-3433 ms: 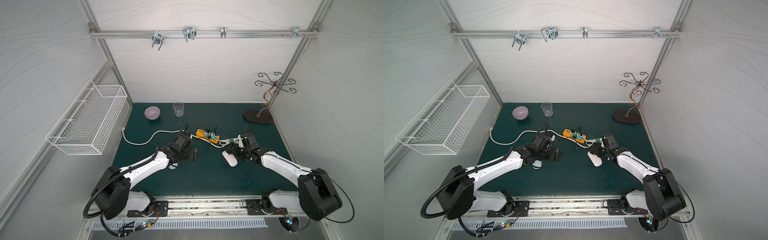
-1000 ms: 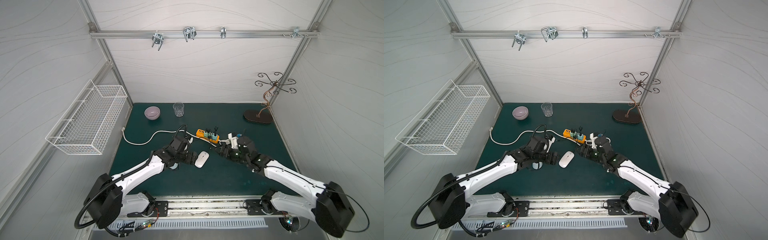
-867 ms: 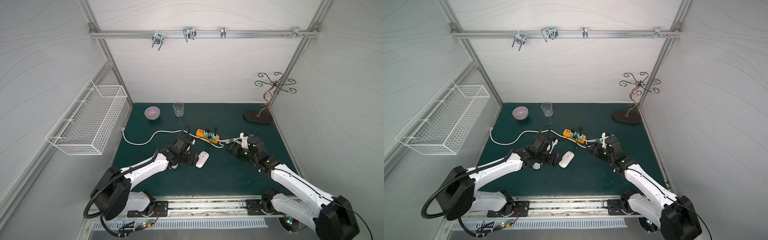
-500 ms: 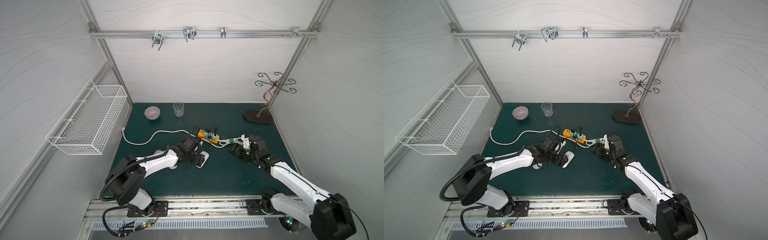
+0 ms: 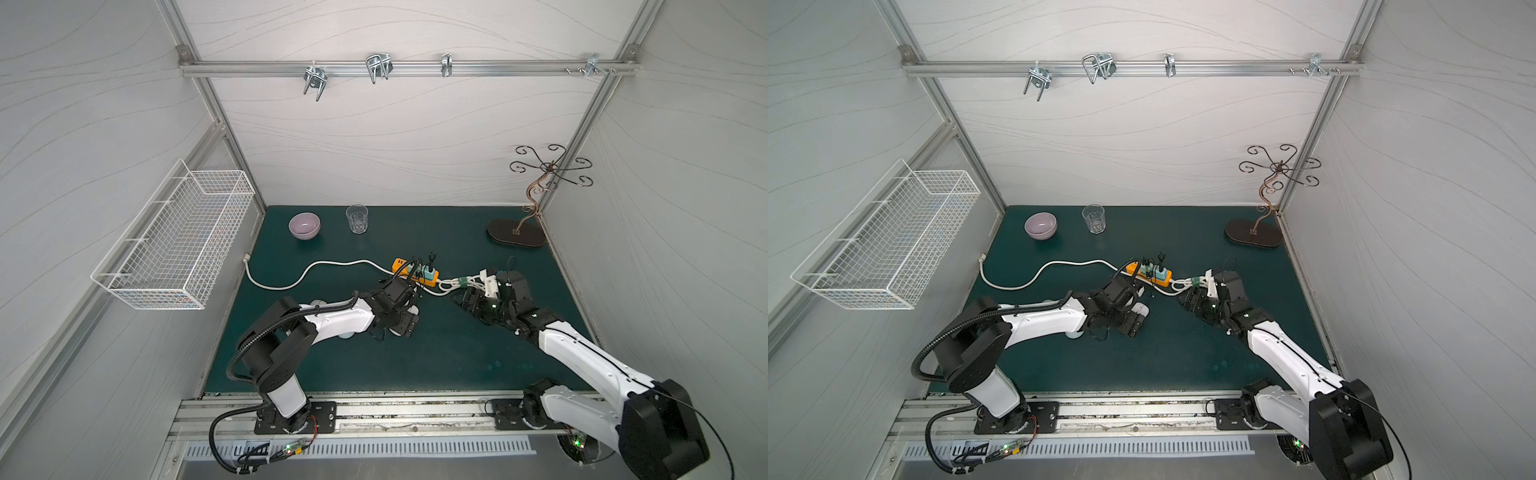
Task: Unplug the wireless mouse
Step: Pick up the mouse from the center of the board.
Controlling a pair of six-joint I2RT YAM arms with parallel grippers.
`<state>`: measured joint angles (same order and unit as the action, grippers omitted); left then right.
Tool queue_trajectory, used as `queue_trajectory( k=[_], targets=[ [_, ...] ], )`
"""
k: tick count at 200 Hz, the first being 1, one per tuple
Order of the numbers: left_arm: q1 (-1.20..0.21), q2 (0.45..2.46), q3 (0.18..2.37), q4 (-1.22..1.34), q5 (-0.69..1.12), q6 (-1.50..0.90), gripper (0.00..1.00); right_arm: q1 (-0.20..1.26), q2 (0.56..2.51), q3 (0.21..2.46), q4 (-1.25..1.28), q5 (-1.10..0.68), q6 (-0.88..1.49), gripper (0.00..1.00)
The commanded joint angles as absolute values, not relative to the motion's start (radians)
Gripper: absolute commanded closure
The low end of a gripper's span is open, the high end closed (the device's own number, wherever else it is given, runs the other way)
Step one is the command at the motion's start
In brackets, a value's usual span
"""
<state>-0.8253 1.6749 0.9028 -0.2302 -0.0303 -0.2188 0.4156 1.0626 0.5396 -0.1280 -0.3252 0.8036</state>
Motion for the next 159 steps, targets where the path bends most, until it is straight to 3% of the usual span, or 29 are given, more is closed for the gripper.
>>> queue_trajectory(
  k=[1,53,88,159],
  targets=[
    [-0.833,1.7,0.948,-0.235,-0.069,-0.203,0.17,0.407,1.071,0.526,-0.11,-0.342,0.811,0.22],
    [-0.866,1.725,0.947,-0.262,-0.093,-0.184,0.21,0.402,1.088,0.529,-0.101,-0.347,0.811,0.22],
    [-0.87,1.736,0.938,-0.265,-0.11,-0.186,0.34,0.4,1.101,0.528,-0.091,-0.356,0.814,0.22],
    [-0.881,1.784,0.949,-0.285,-0.153,-0.184,0.41,0.4,1.119,0.529,-0.077,-0.366,0.816,0.22]
  ],
)
